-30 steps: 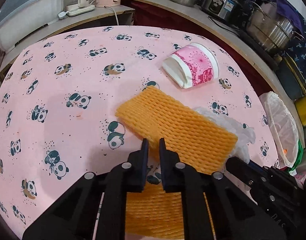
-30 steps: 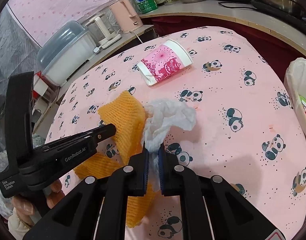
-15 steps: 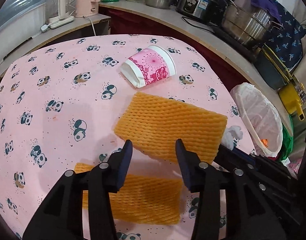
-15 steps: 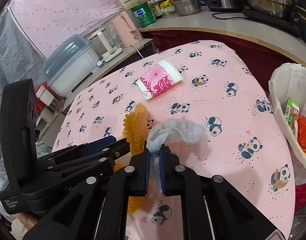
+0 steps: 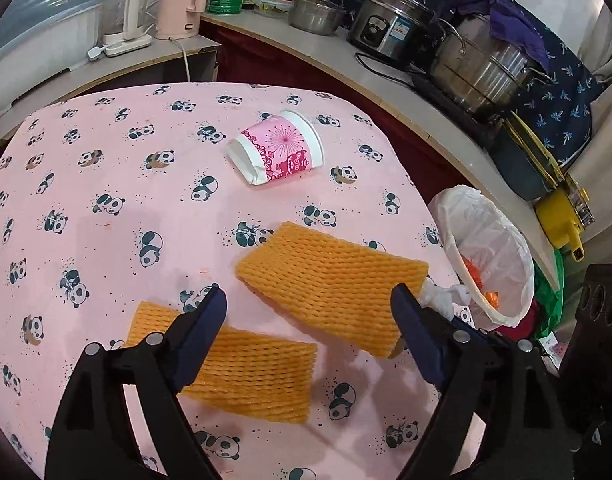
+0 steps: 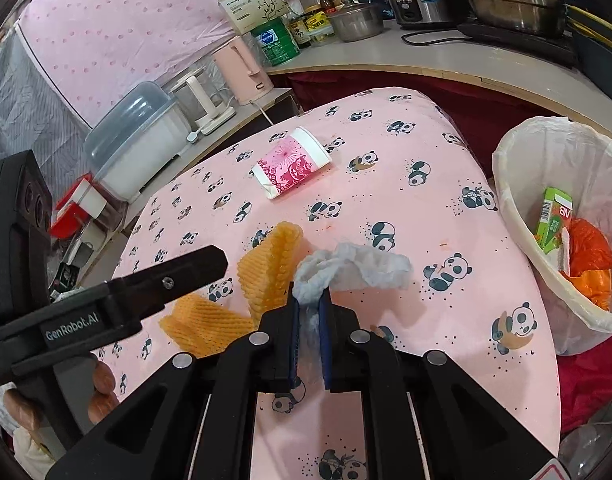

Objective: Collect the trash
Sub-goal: 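Carry the sponge and tissue over the trash bin with both tools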

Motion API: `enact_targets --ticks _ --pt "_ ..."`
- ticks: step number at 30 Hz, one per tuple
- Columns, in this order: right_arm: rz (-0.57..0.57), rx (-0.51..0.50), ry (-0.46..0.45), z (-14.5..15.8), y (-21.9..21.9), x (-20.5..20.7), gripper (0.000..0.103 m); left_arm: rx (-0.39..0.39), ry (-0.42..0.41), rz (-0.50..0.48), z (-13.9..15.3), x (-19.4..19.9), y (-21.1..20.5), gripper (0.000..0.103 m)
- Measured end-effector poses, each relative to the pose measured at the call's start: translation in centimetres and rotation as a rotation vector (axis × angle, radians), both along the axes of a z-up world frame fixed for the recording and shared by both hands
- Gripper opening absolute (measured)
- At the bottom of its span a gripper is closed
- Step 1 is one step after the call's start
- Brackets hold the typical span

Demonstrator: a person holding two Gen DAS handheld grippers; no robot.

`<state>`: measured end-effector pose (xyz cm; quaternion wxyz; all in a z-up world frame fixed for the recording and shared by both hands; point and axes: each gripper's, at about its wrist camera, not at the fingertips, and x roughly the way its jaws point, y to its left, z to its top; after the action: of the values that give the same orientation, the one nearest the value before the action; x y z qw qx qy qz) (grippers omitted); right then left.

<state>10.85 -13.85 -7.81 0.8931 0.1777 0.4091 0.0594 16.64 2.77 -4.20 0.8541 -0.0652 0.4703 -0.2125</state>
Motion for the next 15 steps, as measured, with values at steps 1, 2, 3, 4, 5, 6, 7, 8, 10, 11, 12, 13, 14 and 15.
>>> enact_targets --ticks 1,2,3,4,5,6,7,8,10,11,12,13,14,15 --pt "-0.002 -0.001 -0.001 0.0 -0.1 -0.2 0.01 0.004 -0.001 0.002 0.1 -0.1 0.0 0.08" --pt "-0.004 -0.001 -0.003 0.0 -0.2 -0.4 0.01 0.007 -0.003 0.004 0.3 -0.2 0.0 0.08" --pt "-0.007 -0.001 -0.004 0.0 -0.3 -0.6 0.01 0.007 -0.006 0.004 0.5 -0.3 -0.1 0.08" --pt "-0.01 -0.001 -0.005 0.0 -0.5 -0.8 0.01 0.006 -0.007 0.004 0.7 -0.5 -0.3 0.08" --pt "-0.016 -0.003 -0.007 0.1 -0.7 -1.0 0.01 0.006 -0.008 0.002 0.8 -0.6 -0.5 0.08" --pt "-0.023 -0.006 -0.01 0.1 -0.9 -1.3 0.01 0.012 -0.011 0.0 0.8 -0.7 -0.7 0.08" --pt "-0.034 -0.014 -0.015 0.3 -1.3 -1.5 0.01 0.023 -0.015 0.0 0.8 -0.8 -1.0 0.081" --pt "-0.045 -0.018 -0.019 0.4 -1.6 -1.7 0.01 0.041 -0.021 0.0 0.8 -1.0 -1.3 0.081" --pt "-0.072 -0.018 -0.028 0.7 -2.7 -2.1 0.01 0.071 -0.029 -0.002 0.6 -1.2 -2.1 0.084" --pt "-0.088 -0.018 -0.033 0.9 -3.3 -2.4 0.01 0.086 -0.029 -0.003 0.3 -1.2 -2.5 0.086" --pt "-0.1 -0.017 -0.036 1.1 -3.9 -2.5 0.01 0.1 -0.028 0.0 -0.1 -1.3 -2.9 0.086" --pt "-0.112 -0.016 -0.038 1.2 -4.4 -2.6 0.01 0.108 -0.022 0.0 -0.4 -1.3 -3.2 0.086" --pt "-0.122 -0.016 -0.041 1.4 -4.8 -2.8 0.01 0.116 -0.011 -0.004 -1.0 -1.3 -3.7 0.086" --pt "-0.132 -0.015 -0.043 1.5 -5.3 -2.9 0.01 0.133 0.001 -0.004 -1.6 -1.2 -4.2 0.086"
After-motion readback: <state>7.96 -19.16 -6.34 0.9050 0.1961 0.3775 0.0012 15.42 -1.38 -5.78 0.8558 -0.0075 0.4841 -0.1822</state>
